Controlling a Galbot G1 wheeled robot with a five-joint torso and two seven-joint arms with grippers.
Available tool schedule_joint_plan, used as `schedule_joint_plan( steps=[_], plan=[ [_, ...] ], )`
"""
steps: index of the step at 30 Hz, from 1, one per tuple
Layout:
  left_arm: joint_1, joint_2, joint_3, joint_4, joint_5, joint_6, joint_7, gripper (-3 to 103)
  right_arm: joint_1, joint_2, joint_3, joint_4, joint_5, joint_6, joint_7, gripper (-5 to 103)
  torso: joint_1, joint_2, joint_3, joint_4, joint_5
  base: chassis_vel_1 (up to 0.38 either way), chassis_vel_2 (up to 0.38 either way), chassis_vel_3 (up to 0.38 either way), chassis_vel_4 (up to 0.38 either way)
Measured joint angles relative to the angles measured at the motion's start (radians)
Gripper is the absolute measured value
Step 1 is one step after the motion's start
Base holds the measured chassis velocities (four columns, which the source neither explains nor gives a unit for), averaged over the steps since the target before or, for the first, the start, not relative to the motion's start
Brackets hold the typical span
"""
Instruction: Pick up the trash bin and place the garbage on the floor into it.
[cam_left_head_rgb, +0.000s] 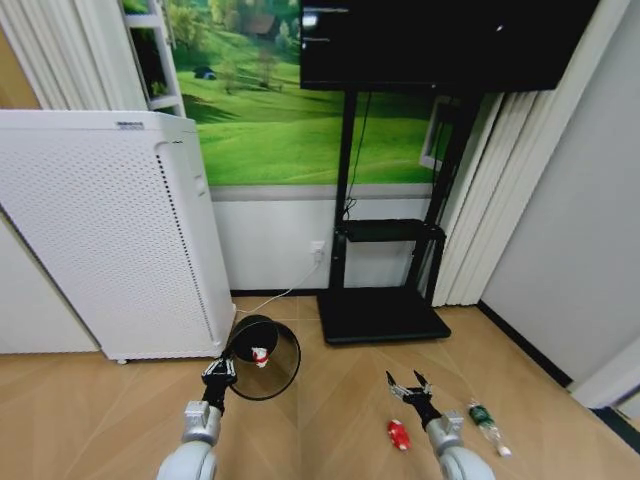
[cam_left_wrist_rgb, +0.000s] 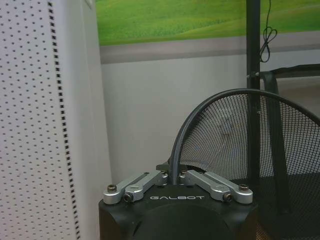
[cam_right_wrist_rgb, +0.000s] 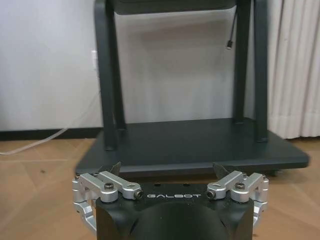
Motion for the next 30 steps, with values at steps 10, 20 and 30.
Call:
schedule_joint_plan(
  steps=[10,20,30],
  plan=[
    [-0.007,0.010,-0.036,0.029,0.022,0.008,-0.010,3,-0.030,-0.177,-0.074,-0.044,-0.056,-0.061,0.071,100,0.000,0.000,0.000,0.0003,-0.0006,0.033,0.007,-0.009,-0.026],
    [-0.016,0.030,-0.053,0.042,0.015,0.027,-0.007,3,-0.061,-0.196,-0.200,-0.086,-0.017,-0.134,0.130,100,0.000,0.000,0.000,0.0000,-0.0003,0.004,0.006,-0.003,-0.003],
    [-0.025,0.026,-0.050,0.068,0.014,0.022,-0.008,3,-0.029,-0.158,-0.301,-0.164,-0.057,-0.135,0.135,100,0.000,0.000,0.000,0.0004,-0.0004,0.000,0.000,0.000,0.000]
  ],
)
